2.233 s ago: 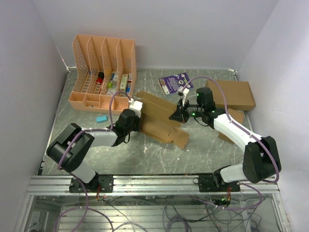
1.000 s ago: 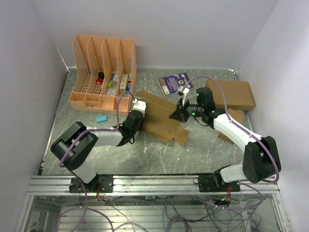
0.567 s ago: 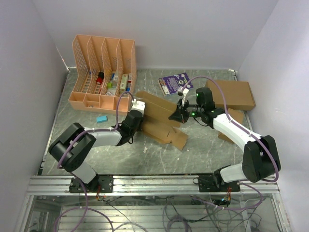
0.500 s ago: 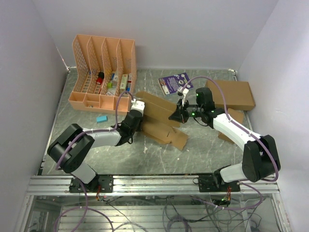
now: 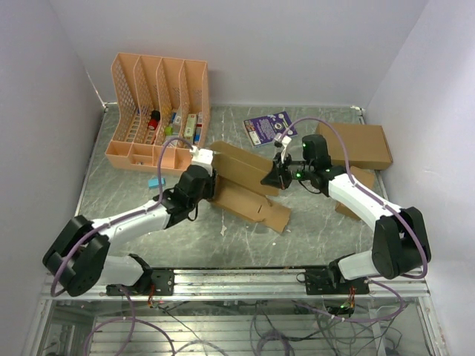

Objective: Fold the paper box

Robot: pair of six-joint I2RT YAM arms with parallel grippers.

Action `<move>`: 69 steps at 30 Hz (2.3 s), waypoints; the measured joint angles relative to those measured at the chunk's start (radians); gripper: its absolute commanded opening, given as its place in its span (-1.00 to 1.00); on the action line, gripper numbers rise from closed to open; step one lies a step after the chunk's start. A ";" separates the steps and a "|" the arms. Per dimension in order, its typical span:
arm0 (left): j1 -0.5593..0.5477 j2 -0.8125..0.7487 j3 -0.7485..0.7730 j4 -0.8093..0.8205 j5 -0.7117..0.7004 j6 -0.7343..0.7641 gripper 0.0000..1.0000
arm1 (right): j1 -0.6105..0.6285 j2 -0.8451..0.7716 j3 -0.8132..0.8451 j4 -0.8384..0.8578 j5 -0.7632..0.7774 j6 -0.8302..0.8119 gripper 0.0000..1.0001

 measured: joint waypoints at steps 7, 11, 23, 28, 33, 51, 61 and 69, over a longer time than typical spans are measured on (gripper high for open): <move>0.014 -0.193 -0.077 -0.016 0.070 -0.087 0.63 | -0.068 0.000 0.038 -0.069 -0.071 -0.078 -1.00; 0.095 -0.313 -0.126 -0.024 0.161 -0.166 0.66 | -0.111 0.000 0.071 -0.129 -0.155 -0.152 -1.00; 0.335 -0.513 -0.095 -0.102 0.415 -0.287 0.93 | -0.227 0.041 0.176 -0.391 -0.348 -0.434 -1.00; 0.367 -0.499 -0.095 -0.027 0.593 -0.311 0.94 | -0.235 0.125 0.237 -0.564 -0.390 -0.623 -1.00; 0.367 -0.545 -0.095 0.132 0.745 -0.269 0.98 | -0.235 0.199 0.274 -0.722 -0.401 -0.784 -1.00; 0.367 -0.378 -0.014 0.158 1.006 -0.048 0.95 | -0.228 0.251 0.341 -1.021 -0.404 -1.143 -1.00; 0.341 -0.148 0.063 0.142 1.139 0.029 0.84 | -0.153 0.246 0.369 -1.004 -0.344 -1.128 -1.00; 0.230 -0.013 0.338 -0.173 1.175 0.322 0.37 | -0.133 0.246 0.472 -1.017 -0.295 -1.131 -1.00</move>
